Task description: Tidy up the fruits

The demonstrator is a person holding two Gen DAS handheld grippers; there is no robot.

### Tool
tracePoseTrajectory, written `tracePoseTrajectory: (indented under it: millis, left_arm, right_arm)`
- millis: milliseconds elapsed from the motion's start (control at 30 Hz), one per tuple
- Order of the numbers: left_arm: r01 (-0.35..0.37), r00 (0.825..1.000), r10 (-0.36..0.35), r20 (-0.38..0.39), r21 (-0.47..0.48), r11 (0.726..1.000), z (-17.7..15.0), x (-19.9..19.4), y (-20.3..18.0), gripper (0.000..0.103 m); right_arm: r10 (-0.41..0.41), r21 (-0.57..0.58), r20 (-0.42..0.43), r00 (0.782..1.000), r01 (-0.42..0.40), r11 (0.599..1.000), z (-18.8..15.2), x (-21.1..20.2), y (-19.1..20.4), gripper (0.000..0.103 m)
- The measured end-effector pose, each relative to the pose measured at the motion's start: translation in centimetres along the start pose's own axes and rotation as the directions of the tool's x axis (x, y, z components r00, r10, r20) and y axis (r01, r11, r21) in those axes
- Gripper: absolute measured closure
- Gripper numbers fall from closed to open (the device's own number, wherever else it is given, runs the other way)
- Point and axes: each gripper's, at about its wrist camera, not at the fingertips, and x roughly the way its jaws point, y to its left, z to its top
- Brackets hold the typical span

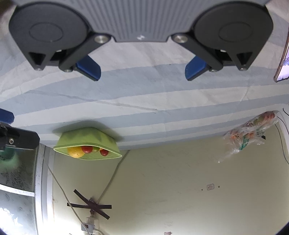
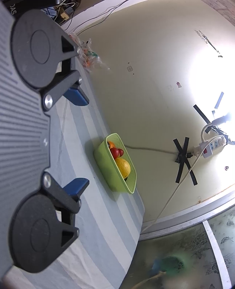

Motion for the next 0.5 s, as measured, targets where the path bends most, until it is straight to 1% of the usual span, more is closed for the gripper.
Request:
tracePoseTrajectory:
  millis: [333, 500]
  left_arm:
    - [0.007, 1.000, -0.007, -0.026, -0.008, 1.000, -0.09, 0.14, -0.12, 0.000]
    - [0.003, 0.999, -0.003, -0.038, 0.012, 1.000, -0.23, 0.30, -0.43, 0.000]
  right_arm:
    - [-0.001, 0.004, -0.004, 1.000, 0.001, 1.000, 0.00, 0.14, -0.15, 0.014]
    - [0.001, 0.004, -0.006, 1.000, -0.001, 1.000, -0.04, 0.29, -0.23, 0.014]
